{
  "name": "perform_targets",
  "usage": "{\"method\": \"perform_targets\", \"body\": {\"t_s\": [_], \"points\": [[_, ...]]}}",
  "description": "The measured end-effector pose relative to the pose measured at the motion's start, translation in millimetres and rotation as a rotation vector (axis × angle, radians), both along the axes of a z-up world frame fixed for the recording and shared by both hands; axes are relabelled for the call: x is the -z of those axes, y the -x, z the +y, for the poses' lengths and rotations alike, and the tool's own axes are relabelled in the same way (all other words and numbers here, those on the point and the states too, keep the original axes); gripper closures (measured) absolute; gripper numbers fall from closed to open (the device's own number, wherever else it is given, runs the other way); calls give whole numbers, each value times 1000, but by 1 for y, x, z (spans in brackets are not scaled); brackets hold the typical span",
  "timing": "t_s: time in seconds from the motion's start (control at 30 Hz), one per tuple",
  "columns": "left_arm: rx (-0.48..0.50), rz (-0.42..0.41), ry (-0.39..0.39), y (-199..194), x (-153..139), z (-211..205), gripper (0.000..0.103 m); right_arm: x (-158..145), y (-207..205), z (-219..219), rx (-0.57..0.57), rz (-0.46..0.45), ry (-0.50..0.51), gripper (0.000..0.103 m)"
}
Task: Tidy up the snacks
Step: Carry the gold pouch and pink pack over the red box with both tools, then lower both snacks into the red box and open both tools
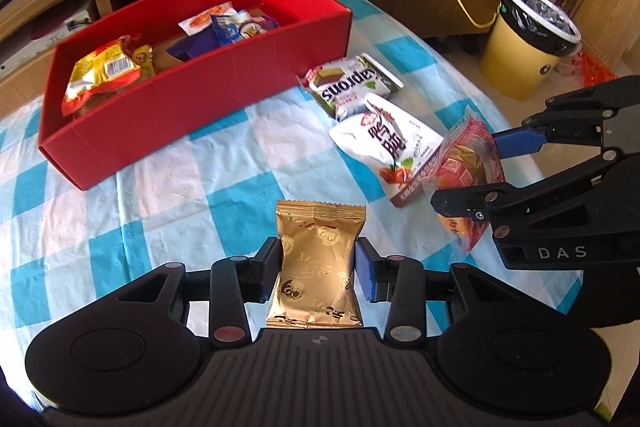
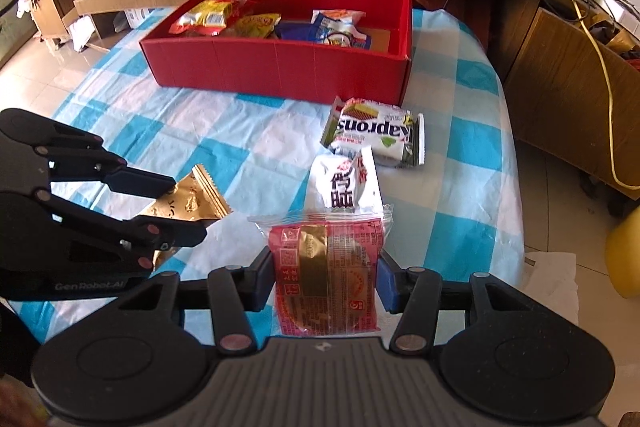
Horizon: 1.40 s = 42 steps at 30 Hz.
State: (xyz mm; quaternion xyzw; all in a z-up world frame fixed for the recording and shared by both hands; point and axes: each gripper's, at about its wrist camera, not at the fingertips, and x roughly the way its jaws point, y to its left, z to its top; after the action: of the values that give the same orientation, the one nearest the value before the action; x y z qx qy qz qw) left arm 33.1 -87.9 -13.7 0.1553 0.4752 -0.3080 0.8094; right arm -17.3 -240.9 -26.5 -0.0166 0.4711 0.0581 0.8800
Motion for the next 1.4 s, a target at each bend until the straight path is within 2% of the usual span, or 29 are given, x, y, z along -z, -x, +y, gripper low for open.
{"method": "perform_targets", "body": {"t_s": [0.4, 0.77, 1.2, 1.4], "points": [[-48, -42, 46, -17, -20, 1, 55, -19, -23, 1, 31, -52, -27, 25], [-109, -87, 68, -49, -36, -3, 55, -39, -57, -1, 68, -101, -58, 25], [-202, -172, 108, -102, -59, -6, 56, -65, -120, -11, 116, -181, -112, 25], [-244, -203, 111, -135, -62, -8, 56, -68, -159, -14, 133, -198, -134, 25]]}}
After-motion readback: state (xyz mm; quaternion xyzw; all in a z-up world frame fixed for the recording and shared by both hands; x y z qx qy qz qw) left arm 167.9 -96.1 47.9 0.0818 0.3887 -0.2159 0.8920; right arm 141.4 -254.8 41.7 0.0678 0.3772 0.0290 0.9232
